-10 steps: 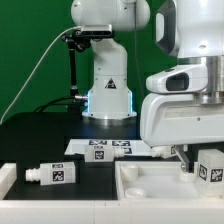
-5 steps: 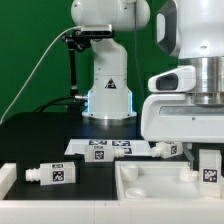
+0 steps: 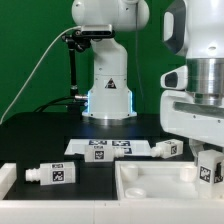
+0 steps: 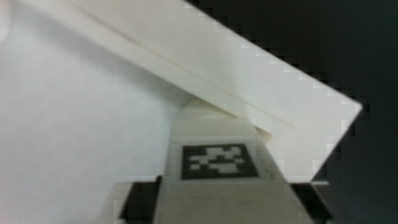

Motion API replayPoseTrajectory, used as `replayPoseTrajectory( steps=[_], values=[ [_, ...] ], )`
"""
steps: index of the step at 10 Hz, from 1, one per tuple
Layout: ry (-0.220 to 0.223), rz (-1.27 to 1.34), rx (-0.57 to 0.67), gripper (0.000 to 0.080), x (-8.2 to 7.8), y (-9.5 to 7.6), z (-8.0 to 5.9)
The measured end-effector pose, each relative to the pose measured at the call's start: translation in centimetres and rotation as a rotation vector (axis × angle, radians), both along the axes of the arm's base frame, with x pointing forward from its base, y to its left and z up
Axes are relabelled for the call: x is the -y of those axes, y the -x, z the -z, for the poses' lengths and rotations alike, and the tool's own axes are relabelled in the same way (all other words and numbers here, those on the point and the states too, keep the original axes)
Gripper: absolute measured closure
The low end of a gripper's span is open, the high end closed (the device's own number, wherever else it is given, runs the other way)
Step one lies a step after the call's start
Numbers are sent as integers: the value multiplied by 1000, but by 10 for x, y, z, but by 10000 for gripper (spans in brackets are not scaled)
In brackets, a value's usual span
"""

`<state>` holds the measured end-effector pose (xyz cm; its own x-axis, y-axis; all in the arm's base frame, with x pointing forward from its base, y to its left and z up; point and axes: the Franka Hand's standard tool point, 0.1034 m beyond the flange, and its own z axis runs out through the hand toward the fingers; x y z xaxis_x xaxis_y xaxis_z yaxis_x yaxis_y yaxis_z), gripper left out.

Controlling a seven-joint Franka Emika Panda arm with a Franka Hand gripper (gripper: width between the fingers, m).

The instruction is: Assemble one leg

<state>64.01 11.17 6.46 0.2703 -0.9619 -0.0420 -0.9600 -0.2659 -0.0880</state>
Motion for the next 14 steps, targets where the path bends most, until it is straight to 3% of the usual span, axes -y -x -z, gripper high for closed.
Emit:
replayPoseTrajectory(
  steps=[4,6,7,8,9,12,14],
  values=[
    [-12,145,-7,515,-3,1,0],
    [-10,116,-6,273,-3,1,0],
    [12,-91,12,273,-4,1,-2],
    [28,-291,26,172,-7,1,-5],
    [48,-513,39,155,-11,2,-6],
    [63,-694,48,151,-9,2,-5],
    [114,-1033,76,151,-3,-3,-6]
  ],
)
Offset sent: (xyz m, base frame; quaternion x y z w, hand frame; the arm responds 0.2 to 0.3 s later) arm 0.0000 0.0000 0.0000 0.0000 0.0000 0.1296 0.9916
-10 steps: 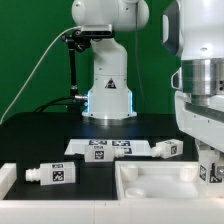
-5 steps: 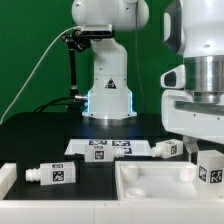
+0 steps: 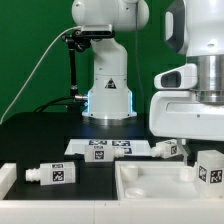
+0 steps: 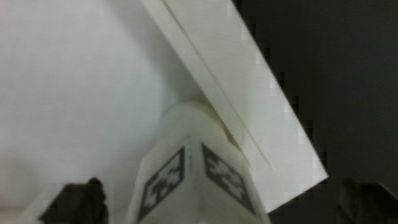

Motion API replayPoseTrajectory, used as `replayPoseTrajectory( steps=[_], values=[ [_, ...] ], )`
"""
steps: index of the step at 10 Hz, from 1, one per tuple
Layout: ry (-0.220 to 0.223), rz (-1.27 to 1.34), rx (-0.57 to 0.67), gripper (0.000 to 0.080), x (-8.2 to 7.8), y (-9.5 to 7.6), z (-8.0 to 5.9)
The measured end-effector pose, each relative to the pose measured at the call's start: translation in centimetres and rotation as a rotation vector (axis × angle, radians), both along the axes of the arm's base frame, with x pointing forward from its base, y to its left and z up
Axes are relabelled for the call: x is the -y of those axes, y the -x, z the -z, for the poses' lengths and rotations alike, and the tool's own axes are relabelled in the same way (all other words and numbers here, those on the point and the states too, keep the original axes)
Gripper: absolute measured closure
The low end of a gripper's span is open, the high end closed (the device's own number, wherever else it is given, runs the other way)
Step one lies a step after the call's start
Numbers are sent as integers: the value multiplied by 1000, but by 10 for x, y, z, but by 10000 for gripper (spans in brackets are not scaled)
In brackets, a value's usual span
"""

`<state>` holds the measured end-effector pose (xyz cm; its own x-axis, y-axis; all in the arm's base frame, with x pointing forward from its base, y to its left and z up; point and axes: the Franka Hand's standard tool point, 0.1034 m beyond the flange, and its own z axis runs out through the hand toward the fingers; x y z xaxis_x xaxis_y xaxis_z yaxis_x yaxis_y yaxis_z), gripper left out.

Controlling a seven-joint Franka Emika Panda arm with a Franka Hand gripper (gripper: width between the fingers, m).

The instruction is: Assemble one leg

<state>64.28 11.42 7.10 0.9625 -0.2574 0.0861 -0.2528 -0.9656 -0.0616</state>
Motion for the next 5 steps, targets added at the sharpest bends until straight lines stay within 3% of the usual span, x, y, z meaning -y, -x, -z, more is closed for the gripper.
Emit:
replayPoseTrajectory(
  steps=[2,3,4,5],
  values=[
    [43,-391,29,151,9,-4,0],
    [28,-286,25,236,8,-4,0],
    [28,-276,25,373,8,-4,0],
    [25,-263,24,373,8,-4,0]
  ],
)
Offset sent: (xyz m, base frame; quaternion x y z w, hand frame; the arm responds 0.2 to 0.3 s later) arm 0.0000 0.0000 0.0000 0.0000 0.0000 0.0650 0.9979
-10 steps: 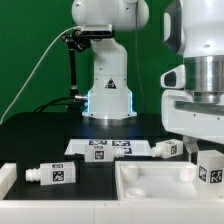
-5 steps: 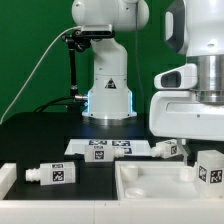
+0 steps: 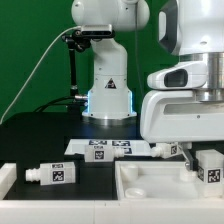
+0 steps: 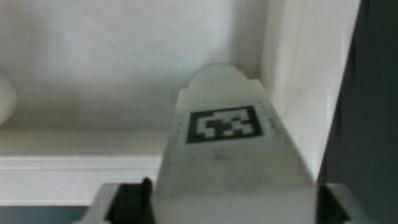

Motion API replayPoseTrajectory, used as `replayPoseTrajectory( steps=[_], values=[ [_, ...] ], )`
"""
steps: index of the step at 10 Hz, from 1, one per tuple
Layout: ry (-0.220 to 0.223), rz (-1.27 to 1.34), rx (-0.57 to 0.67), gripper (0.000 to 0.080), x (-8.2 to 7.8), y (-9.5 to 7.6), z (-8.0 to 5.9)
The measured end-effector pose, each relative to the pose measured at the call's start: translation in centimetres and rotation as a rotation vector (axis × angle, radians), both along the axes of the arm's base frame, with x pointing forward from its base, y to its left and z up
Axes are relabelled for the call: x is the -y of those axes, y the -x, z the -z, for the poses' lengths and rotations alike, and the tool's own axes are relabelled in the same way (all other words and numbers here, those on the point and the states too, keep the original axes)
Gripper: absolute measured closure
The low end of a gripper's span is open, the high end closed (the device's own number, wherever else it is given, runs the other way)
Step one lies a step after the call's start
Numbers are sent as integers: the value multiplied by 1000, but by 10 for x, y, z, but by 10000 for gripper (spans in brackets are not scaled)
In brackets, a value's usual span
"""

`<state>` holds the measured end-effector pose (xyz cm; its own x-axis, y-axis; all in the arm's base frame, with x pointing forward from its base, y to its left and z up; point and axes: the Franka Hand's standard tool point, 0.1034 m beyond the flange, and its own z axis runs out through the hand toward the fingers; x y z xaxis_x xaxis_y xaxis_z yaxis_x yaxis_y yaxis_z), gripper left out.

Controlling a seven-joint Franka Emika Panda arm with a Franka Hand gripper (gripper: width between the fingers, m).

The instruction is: Assemble one leg

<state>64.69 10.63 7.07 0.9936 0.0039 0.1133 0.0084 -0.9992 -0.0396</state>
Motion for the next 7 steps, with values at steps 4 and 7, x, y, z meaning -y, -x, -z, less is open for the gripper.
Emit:
replayPoseTrajectory(
  steps=[4,7],
  values=[
    [-32,261,-8,515,0,0,0],
    [-51,701,-20,515,0,3,0]
  ],
)
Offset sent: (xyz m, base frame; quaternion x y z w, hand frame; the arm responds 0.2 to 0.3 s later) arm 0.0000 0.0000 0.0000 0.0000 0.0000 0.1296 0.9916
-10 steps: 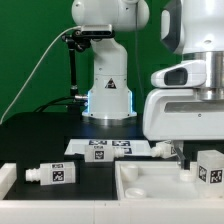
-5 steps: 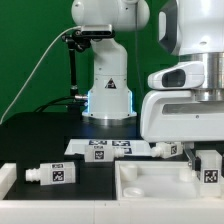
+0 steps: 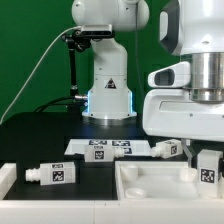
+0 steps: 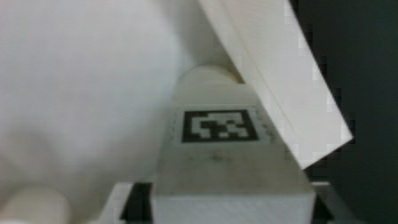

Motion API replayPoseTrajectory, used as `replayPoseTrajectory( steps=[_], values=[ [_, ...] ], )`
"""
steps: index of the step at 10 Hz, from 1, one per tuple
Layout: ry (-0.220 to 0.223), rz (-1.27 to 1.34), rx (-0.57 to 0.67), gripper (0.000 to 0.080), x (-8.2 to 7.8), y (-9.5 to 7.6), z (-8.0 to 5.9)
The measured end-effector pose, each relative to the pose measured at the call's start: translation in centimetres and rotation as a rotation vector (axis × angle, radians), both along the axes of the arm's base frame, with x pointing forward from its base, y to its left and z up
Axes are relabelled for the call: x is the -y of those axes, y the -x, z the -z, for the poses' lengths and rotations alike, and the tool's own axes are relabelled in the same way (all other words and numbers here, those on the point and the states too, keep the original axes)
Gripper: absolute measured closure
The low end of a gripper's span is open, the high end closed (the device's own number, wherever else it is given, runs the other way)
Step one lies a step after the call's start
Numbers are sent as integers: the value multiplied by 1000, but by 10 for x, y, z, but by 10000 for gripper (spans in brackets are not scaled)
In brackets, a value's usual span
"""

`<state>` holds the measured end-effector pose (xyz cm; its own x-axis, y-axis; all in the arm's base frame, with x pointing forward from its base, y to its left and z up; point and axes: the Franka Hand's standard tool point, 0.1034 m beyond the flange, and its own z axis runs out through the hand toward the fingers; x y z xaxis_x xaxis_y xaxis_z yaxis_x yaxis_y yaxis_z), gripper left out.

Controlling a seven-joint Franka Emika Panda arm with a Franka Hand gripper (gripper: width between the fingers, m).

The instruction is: Assemble one leg

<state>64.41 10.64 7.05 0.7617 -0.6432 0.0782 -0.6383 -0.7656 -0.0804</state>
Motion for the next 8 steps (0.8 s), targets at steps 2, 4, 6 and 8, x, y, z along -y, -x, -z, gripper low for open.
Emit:
replayPoseTrajectory(
  steps=[2,4,6,8],
  values=[
    [-36,311,-16,515,2,2,1],
    [-72,520,-27,515,4,2,1],
    [-83,608,-32,514,3,3,1],
    [-101,757,-46,514,5,4,1]
  ],
)
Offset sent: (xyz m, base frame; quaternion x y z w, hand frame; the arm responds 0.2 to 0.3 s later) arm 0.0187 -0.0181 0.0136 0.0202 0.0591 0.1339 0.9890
